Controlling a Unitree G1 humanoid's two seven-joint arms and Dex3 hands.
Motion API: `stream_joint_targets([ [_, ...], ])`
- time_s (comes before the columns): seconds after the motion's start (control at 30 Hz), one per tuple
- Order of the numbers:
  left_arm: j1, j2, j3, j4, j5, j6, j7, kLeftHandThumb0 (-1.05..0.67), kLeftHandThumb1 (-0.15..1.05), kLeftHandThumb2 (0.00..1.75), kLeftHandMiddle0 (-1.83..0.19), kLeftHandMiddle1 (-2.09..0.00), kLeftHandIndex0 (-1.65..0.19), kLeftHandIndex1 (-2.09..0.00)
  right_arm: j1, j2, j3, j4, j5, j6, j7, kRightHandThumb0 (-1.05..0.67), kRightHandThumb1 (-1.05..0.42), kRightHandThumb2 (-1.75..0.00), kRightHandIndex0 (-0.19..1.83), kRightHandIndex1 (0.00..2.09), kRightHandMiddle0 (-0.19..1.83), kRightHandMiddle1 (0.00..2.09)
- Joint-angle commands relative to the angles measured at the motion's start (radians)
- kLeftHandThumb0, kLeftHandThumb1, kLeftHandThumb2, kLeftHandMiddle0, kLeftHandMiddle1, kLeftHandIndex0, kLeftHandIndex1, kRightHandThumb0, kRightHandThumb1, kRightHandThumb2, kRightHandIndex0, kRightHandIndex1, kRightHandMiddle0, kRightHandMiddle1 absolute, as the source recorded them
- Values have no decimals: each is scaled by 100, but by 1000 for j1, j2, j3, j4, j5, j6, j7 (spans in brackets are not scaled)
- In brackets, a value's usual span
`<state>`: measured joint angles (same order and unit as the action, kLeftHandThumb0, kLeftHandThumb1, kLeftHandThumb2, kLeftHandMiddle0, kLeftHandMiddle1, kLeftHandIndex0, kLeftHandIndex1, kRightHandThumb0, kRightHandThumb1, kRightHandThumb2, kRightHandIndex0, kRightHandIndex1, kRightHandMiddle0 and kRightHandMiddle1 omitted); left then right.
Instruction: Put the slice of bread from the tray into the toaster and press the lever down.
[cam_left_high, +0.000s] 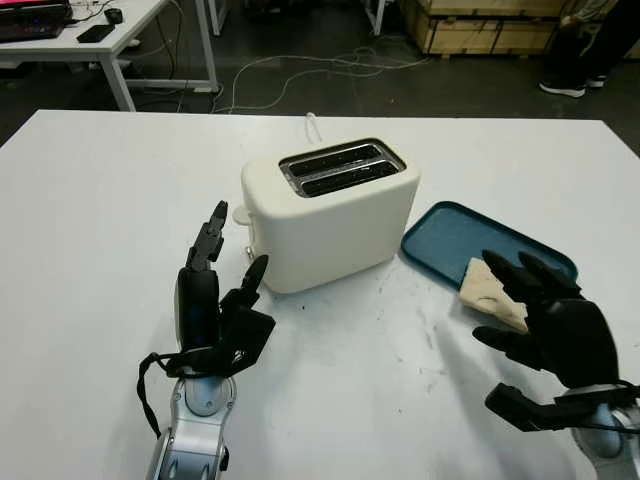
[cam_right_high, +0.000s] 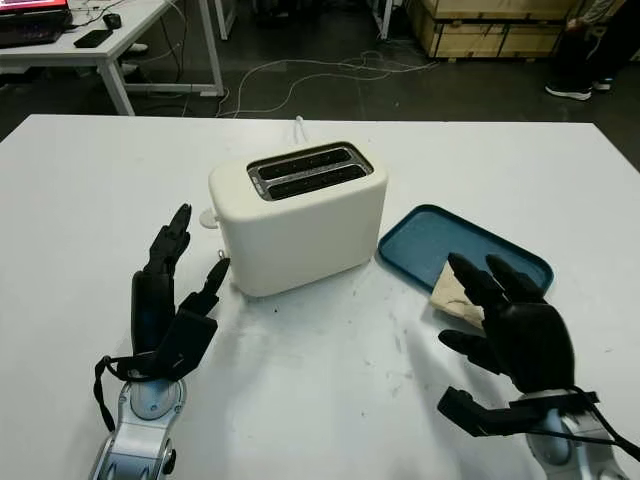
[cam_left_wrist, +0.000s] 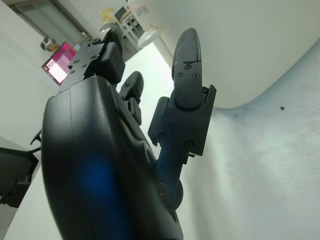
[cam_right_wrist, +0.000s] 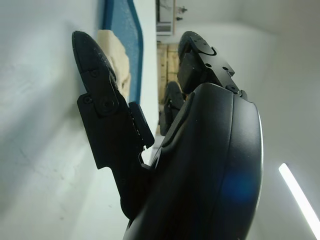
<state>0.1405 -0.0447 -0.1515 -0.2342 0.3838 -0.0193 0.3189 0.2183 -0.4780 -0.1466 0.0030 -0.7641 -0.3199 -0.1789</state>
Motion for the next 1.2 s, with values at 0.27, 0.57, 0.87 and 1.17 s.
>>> stream_joint_targets([
  [0.27, 5, -8, -11, -1, 9, -37, 8, -50, 92, 35, -11, -52, -28, 0, -91, -26, 63, 210, -9, 22, -159, -57, -83, 0, 27, 2, 32, 1],
  [0.57, 6, -5, -8, 3, -3, -51, -1, -49, 92, 33, -8, -54, -26, 0, -127, -82, 159, 271, -163, 145, -326, -54, -85, -1, 32, 2, 36, 2],
  [0.87, 6, -3, -13, 15, 12, -71, 11, -50, 92, 32, -8, -57, -28, -1, -118, -126, 225, 197, -252, 295, -311, -52, -90, -1, 40, 4, 44, 3],
  [1.17, 10, -6, -17, 11, 14, -76, 14, -49, 92, 31, -7, -60, -27, 0, -115, -165, 253, 173, -225, 294, -264, -43, -92, -3, 77, 8, 68, 5],
])
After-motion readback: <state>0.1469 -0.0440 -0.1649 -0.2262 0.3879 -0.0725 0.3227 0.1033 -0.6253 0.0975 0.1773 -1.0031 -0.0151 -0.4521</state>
